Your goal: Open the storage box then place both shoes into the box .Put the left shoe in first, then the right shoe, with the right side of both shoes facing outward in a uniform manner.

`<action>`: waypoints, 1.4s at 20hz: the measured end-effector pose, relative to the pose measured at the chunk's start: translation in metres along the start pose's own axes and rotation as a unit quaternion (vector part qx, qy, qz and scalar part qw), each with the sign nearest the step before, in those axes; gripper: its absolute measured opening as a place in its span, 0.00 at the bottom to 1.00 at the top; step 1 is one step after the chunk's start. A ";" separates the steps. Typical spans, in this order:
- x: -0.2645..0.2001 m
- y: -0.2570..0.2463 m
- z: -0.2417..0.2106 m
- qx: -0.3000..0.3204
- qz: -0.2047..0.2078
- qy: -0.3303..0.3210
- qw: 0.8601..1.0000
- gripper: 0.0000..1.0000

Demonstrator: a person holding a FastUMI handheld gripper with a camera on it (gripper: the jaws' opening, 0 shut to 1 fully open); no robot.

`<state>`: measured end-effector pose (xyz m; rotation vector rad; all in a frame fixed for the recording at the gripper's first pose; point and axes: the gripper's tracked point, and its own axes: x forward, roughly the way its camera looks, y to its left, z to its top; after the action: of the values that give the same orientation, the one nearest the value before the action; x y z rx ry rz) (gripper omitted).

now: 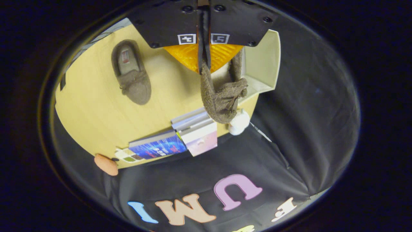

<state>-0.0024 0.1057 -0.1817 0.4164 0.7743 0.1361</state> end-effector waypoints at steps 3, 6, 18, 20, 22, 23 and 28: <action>-0.008 0.039 0.012 0.001 0.031 -0.009 0.999 0.03; -0.012 0.075 0.004 0.011 0.061 0.003 0.998 0.03; 0.016 0.128 -0.104 -0.005 0.054 0.115 0.992 0.03; 0.024 0.128 -0.113 -0.002 0.046 0.124 0.991 0.03; 0.032 0.130 -0.121 0.009 0.038 0.136 0.990 0.03; 0.035 0.131 -0.124 0.012 0.036 0.142 0.989 0.03; 0.053 0.132 -0.142 -0.001 0.010 0.155 0.988 0.04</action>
<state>-0.0602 0.2851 -0.2523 0.4063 1.0766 0.2233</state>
